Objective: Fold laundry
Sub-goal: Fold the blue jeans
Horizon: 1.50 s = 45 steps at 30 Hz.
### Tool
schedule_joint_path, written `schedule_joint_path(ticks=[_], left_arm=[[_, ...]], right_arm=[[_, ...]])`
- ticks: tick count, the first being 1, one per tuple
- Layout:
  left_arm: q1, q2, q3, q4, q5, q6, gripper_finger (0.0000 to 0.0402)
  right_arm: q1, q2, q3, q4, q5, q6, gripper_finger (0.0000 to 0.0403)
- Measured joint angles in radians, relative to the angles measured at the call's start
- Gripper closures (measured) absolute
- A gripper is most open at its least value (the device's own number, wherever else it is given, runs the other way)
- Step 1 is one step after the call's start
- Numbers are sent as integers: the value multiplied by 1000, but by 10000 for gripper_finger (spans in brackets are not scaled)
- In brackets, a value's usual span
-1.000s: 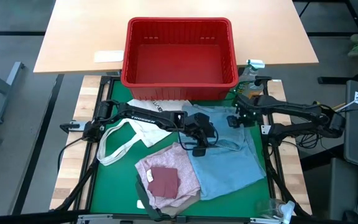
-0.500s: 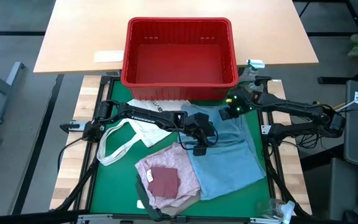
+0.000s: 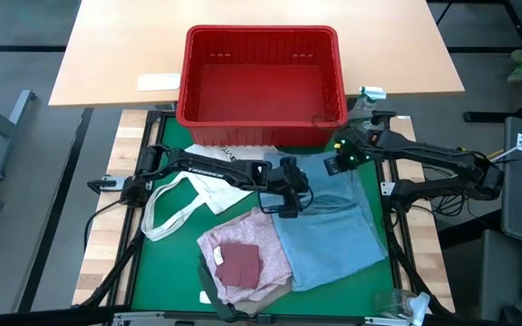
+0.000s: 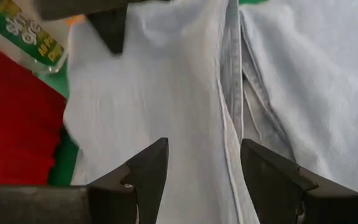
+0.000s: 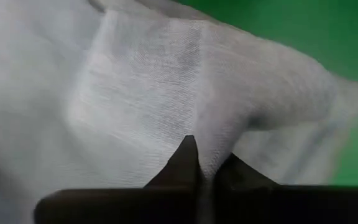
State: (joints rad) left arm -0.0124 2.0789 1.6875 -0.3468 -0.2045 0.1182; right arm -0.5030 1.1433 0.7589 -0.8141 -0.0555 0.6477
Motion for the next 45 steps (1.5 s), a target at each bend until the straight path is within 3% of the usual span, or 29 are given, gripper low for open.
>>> schedule_joint_path(ticks=[5,15,19,25,30,32,39,45], left_arm=[[1,0,0,-49,17,-7,207],[-27,25,0,-99,65,-19,207],[-31,27,0,-102,65,-19,207],[-30,27,0,-114,44,-17,207],[-31,16,0,-121,-175,-2,207],[-26,2,0,-121,-205,-2,207],[-24,7,0,-184,-97,-40,207],[-30,35,-29,-159,2,-64,207]], right_arm=[[-1,0,-1,-65,52,6,370],[-1,0,-1,-93,22,2,267],[-2,0,14,-166,-37,11,243],[19,-28,137,-302,-19,5,243],[99,-67,210,-286,28,15,244],[152,-70,208,-263,50,40,244],[351,-50,101,-156,158,170,244],[461,-20,-53,-99,169,332,244]])
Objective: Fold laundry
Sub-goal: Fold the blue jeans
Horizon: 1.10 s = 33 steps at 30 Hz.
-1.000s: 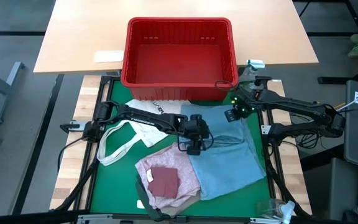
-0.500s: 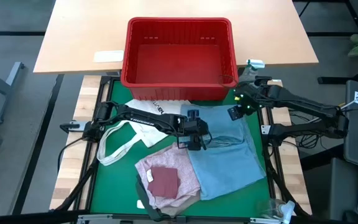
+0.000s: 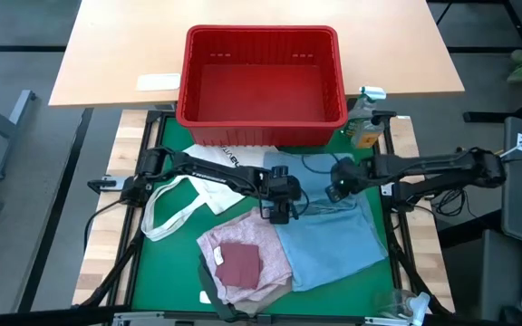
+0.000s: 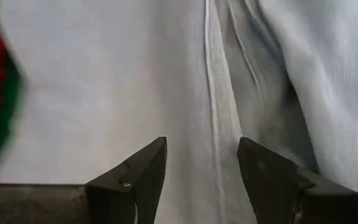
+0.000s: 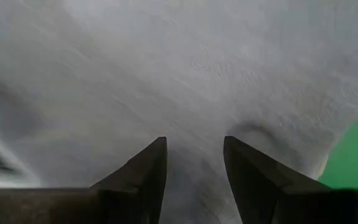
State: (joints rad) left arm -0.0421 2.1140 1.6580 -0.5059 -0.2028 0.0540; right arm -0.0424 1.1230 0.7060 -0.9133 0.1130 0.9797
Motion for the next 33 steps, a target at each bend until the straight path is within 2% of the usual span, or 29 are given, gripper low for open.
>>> schedule_joint_path(ticks=[7,13,19,23,28,33], left_arm=[[-2,72,-19,3,39,0,207],[-2,80,-19,1,56,1,207],[-2,72,-15,-13,55,-4,207],[-4,73,34,-76,47,-41,207],[-5,73,118,-140,-11,-22,207],[11,71,164,-143,-55,-16,207]], right_arm=[[60,38,-142,63,0,118,244],[62,40,-169,60,1,126,244],[62,32,-76,-10,13,72,244],[62,26,20,-69,39,34,244],[62,26,113,-53,84,-39,244],[62,27,122,-13,166,-47,244]])
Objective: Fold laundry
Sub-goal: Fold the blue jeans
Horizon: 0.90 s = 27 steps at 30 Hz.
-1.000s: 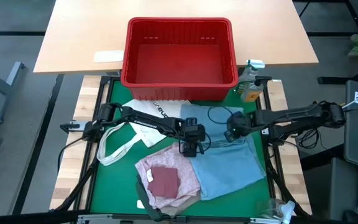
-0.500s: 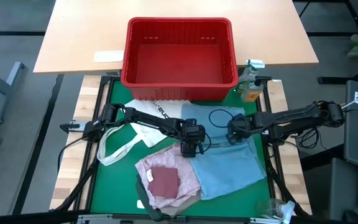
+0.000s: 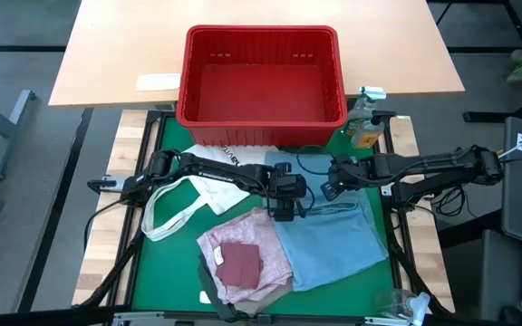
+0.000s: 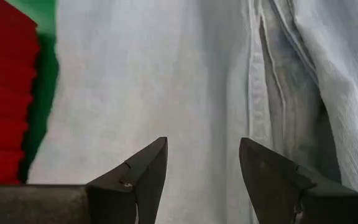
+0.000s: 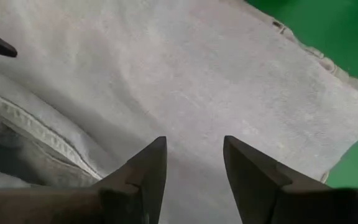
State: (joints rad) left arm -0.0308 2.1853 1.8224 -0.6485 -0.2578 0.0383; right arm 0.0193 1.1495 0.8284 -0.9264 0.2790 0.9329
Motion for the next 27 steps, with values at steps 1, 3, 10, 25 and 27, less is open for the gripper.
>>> schedule_joint_path(ticks=[1,3,10,25,27], left_arm=[[3,0,4,1,3,-1,207],[10,0,7,5,21,-8,207],[11,0,7,-13,51,-10,207],[10,0,6,-10,50,-10,207],[10,0,6,-11,50,-10,207]], right_arm=[[0,4,0,0,-2,0,244],[1,9,0,0,-32,0,244],[88,13,-21,12,-149,3,244],[245,13,-270,118,-250,275,244],[242,13,-265,113,-260,275,244]])
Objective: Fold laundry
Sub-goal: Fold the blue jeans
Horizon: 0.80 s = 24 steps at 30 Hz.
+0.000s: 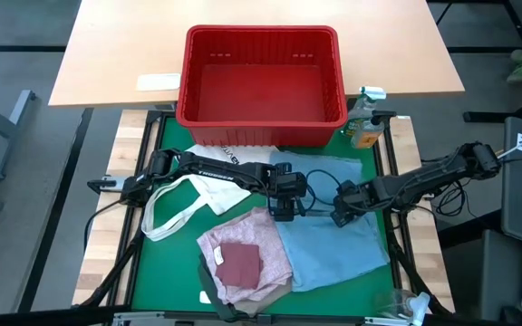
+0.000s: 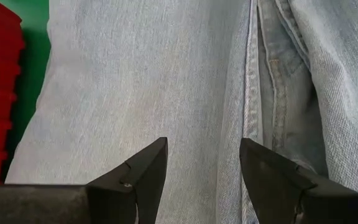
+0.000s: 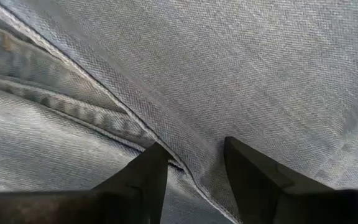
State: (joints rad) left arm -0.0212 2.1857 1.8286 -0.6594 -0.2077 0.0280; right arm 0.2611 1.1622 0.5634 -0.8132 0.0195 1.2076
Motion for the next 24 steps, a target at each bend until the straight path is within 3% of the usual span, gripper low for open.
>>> schedule_joint_path(ticks=[7,15,17,24], left_arm=[[0,0,0,-2,-37,2,207],[-1,0,0,1,-36,0,207],[-2,0,0,2,-36,0,207],[-11,0,0,24,-35,-1,207]], right_arm=[[1,-9,133,-83,15,-73,244],[-3,-9,210,-149,328,-193,244],[-29,-7,201,-162,372,-198,244],[-211,-6,123,-176,381,-251,244]])
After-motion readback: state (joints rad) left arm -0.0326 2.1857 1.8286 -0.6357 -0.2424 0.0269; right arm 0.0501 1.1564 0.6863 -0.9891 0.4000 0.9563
